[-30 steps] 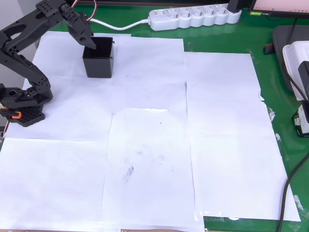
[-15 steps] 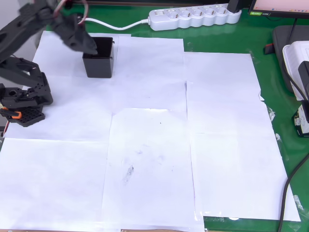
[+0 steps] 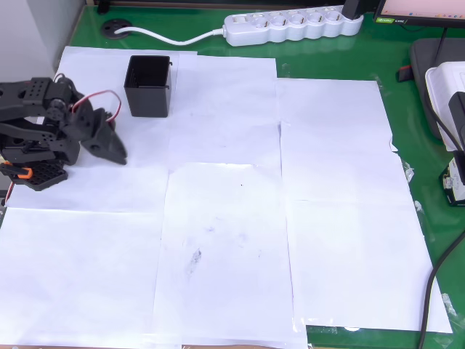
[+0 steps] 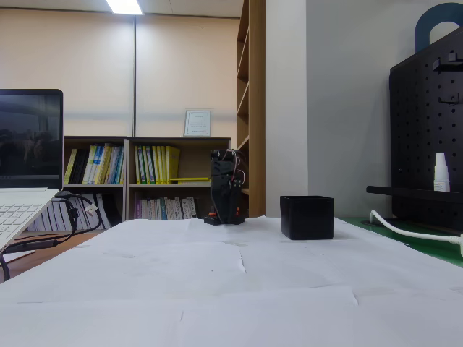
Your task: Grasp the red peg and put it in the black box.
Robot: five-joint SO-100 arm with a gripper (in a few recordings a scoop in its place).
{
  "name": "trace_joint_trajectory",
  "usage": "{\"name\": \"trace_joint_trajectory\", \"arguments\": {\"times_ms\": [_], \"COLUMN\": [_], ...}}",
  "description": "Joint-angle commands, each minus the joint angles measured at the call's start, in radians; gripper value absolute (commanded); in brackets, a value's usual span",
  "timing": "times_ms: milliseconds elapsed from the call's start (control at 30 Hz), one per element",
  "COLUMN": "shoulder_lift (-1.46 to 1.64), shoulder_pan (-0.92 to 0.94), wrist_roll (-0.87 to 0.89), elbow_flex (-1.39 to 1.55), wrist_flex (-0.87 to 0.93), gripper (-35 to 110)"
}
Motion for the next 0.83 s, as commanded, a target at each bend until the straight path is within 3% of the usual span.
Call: {"name": "trace_joint_trajectory", "arguments": {"times_ms": [0, 100, 200, 800], "shoulder_lift": [-0.071, -0.103, -0.123, -0.123], "shoulder_pan": [0.040, 0.023, -0.031, -0.032], "wrist_roll": [-0.106, -0.103, 0.219, 0.213], "elbow_flex": [-0.014, -0.014, -0.014, -0.014], "wrist_flex": [0.049, 0.141, 0.213, 0.212], "gripper": [0, 1, 1, 1]}}
